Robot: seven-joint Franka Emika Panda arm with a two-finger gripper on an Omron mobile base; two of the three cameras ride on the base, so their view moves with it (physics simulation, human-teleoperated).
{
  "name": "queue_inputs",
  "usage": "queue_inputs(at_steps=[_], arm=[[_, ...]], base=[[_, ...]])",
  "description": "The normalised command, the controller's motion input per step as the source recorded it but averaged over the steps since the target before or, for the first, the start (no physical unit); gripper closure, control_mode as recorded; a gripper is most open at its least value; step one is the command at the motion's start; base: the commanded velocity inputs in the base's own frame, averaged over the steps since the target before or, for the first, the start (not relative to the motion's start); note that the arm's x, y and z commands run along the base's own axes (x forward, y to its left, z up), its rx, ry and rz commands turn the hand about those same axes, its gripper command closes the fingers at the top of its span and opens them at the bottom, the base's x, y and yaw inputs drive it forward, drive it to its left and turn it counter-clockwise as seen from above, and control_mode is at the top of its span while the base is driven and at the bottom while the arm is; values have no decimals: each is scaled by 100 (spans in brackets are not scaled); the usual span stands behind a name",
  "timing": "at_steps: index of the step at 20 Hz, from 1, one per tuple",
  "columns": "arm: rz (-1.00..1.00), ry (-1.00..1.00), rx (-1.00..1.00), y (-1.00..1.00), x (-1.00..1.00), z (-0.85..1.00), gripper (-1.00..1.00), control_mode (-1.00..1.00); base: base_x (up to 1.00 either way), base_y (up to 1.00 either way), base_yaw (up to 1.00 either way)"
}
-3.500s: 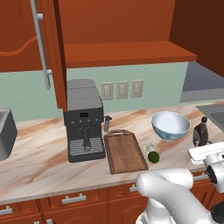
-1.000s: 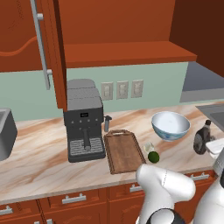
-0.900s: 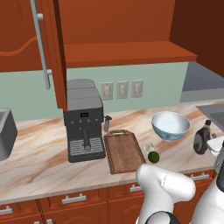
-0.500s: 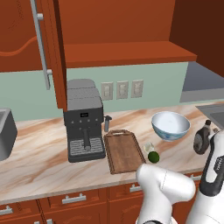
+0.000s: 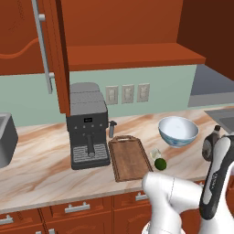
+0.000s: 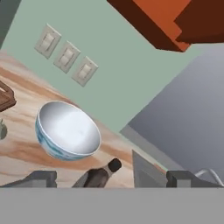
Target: Open the cabinet. Place the bowl and condiment on the counter. Then place the lime and garlic on the cutting board.
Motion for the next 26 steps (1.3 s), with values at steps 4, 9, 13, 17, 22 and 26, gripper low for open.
queue_inputs(at_steps=[4,9,13,17,22,26], arm=[[11,17,-18,38,-43,37,-100,-100],[14,15,-20,52,-27,31,-100,-100],[16,16,-22,62,-4,17,-100,-100],[10,16,-20,67,5,2,-100,-100],[-1,2,-9,46,5,0,-100,-100],[0,0,0,6,0,0,-100,-100]], base=[[0,0,0],[0,0,0],[0,0,0],[0,0,0],[0,0,0],[0,0,0]])
